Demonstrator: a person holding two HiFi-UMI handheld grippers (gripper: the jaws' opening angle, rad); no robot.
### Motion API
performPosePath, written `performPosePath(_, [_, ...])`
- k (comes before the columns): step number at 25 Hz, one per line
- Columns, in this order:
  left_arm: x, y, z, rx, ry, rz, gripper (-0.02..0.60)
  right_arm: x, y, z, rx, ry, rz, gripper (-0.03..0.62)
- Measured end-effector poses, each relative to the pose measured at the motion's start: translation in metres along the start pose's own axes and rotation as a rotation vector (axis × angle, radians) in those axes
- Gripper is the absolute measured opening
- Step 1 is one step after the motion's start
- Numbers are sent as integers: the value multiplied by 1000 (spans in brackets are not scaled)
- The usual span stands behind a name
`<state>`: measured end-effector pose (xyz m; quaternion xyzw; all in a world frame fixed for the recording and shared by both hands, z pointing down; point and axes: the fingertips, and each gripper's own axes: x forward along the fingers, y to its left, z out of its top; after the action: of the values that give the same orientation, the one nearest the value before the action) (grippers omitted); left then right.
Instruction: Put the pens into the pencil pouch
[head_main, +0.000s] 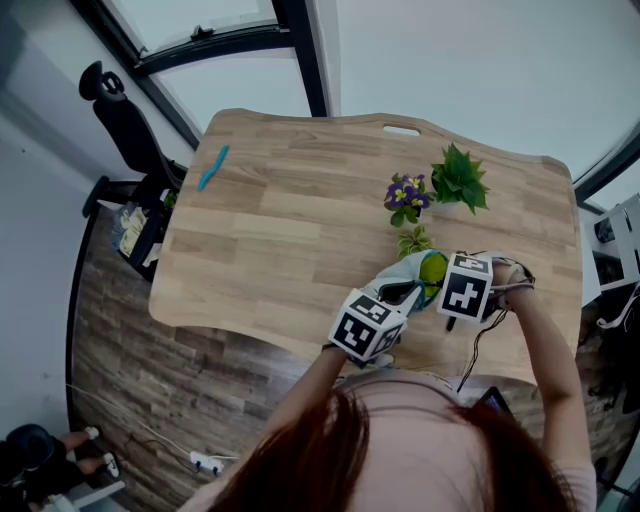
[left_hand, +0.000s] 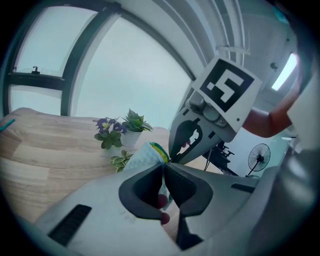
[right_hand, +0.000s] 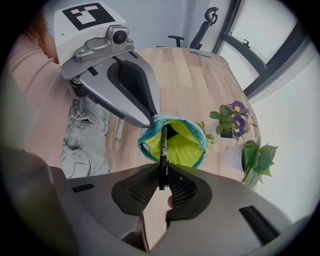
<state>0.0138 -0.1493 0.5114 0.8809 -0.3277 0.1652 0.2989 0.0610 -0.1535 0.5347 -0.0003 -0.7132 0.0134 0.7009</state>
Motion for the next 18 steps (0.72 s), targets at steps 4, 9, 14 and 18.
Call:
performPosePath(4, [2,-5,-3,14,14,-28,14,2,-2,6,17,-35,-6,55])
performPosePath(9, [2,-3,-6,9,23,-22,14,-1,-12,19,123,-162,-6,77])
performPosePath(14, [3,-3,-7,4,25,-20,14,-6,-25,30,228,-287,-16,95])
performPosePath(18, [2,1,-5,-34,2,-14,14,-16,-35,32,314,-402,-36,94])
